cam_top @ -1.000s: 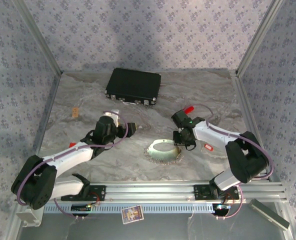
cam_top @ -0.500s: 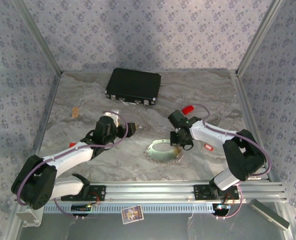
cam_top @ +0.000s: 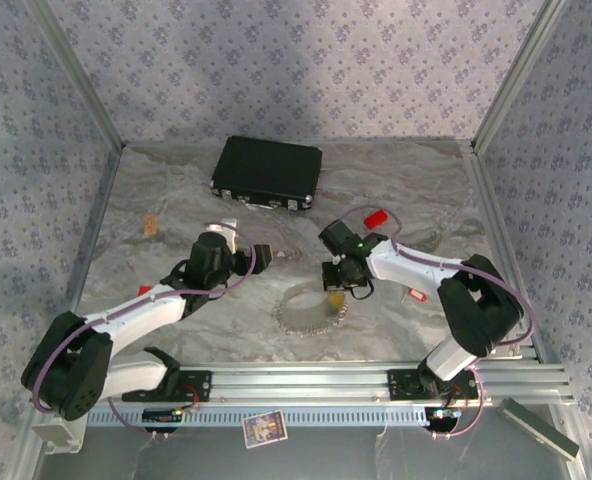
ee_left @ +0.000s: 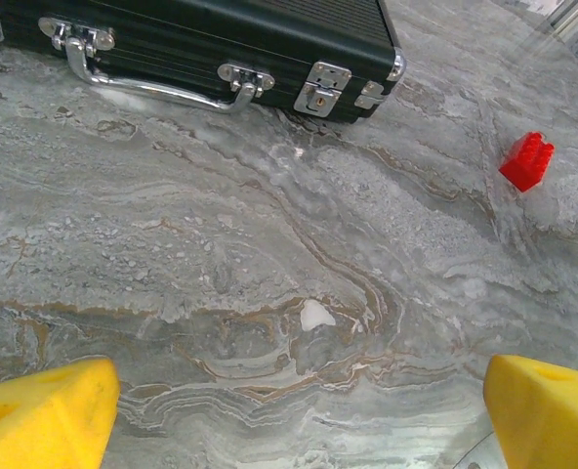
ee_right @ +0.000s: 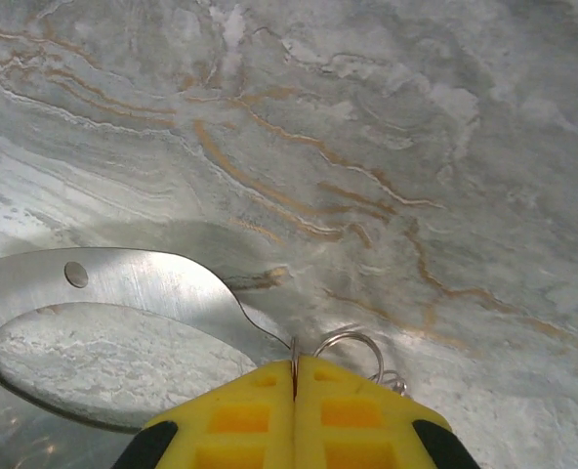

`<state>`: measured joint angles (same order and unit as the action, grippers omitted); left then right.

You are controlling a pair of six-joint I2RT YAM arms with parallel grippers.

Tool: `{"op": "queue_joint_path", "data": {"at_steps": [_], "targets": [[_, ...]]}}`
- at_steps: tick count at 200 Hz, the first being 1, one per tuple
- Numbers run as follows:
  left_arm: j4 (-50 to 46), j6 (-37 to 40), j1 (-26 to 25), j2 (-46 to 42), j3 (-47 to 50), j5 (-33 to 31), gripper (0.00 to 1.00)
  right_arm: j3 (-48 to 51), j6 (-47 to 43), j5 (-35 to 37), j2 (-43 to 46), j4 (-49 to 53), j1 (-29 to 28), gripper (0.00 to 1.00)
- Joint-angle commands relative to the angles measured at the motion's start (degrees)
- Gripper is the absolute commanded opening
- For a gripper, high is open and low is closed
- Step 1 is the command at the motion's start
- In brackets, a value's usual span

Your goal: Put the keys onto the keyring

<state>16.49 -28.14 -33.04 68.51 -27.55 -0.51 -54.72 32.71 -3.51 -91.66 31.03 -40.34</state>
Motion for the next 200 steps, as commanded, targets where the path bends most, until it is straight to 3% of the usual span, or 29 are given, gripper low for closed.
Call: {"op": "queue_joint_path", "data": {"at_steps": [1,25,51,85,200], "targets": [[0.04,0.54,-0.36,-1.42,-0.91,-0.98,0.96,-1.83,-1.68,-0.28,-2.22,0.48,-0.36,0.00],[0.06,0.54,-0.37,-1.66,-0.99,-1.16,0.95,-2.81,-2.12,0.27,-3.49,0.80,-0.70,0.02],[-0.25,0.63,-0.33,-1.80,-1.11,-1.36,0.96,-3.64,-2.48,0.41,-4.49,1.34,-0.75,0.12],[-0.45,0.46,-0.36,-2.14,-1.11,-1.37,0.96,-3.99,-2.56,0.64,-5.09,1.92,-0.91,0.17],[-0.94,0.11,-0.38,-2.76,-1.19,-1.77,0.96,-5.13,-3.05,0.21,-6.29,2.88,-1.18,0.18]]}}
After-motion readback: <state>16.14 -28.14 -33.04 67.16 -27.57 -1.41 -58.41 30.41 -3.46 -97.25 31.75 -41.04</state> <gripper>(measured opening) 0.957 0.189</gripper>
